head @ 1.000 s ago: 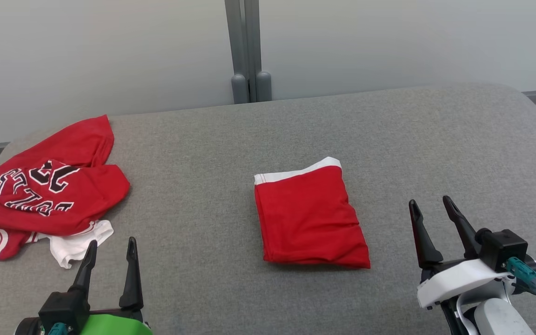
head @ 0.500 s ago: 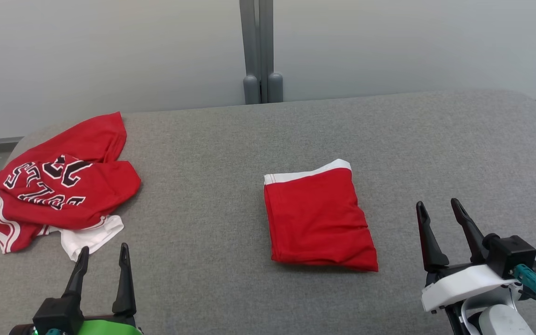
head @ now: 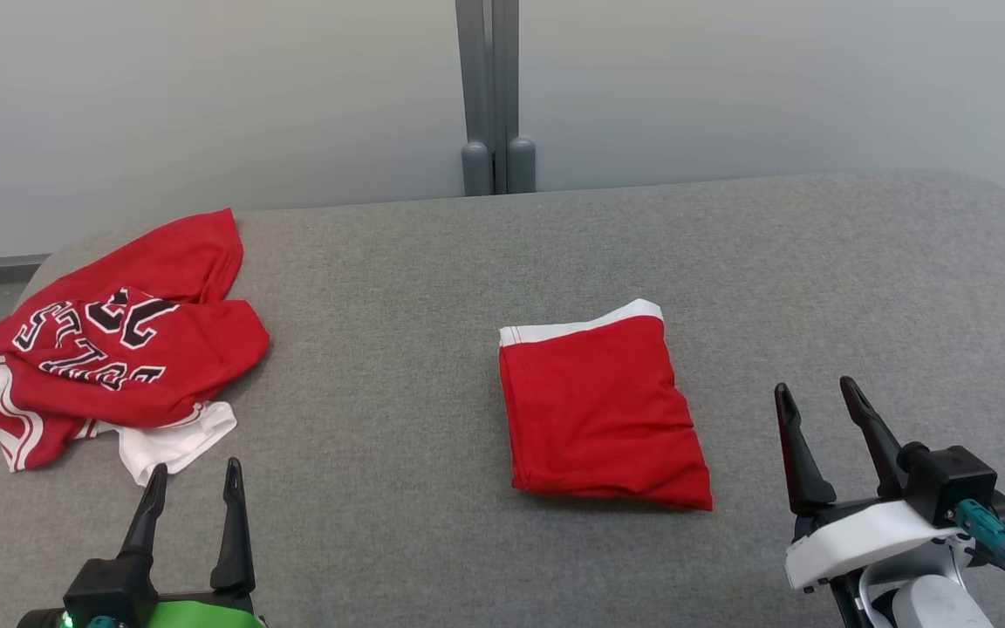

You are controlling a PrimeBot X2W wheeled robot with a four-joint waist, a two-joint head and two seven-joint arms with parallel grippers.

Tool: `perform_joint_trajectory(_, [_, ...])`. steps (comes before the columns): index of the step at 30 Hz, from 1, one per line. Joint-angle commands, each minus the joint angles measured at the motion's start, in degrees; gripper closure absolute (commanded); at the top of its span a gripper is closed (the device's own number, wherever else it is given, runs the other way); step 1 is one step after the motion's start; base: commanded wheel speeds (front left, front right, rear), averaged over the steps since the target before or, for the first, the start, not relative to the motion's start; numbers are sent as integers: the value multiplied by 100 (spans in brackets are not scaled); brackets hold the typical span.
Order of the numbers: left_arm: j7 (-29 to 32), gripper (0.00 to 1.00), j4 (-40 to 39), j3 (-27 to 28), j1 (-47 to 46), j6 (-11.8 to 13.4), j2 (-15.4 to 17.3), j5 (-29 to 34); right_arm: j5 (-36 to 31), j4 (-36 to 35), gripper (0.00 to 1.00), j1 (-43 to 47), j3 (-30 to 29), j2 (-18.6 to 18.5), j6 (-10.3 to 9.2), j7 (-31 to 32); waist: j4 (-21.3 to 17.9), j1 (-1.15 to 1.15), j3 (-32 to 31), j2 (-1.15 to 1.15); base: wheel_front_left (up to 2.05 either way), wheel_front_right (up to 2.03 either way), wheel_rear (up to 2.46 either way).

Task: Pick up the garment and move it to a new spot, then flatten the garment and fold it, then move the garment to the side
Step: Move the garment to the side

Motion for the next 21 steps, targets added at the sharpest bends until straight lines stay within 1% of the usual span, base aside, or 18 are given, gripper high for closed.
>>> perform_joint_trajectory(1, [3, 0, 5, -8, 46, 44, 49, -45, -51, 7, 0, 73, 6, 0, -8, -16, 2, 0, -1, 0, 0, 0, 0])
perform_joint_trajectory(21, [20, 0, 31, -99, 65, 102, 94, -142, -77, 60, 0, 81, 26, 9, -8, -16, 36, 0, -1, 0, 0, 0, 0])
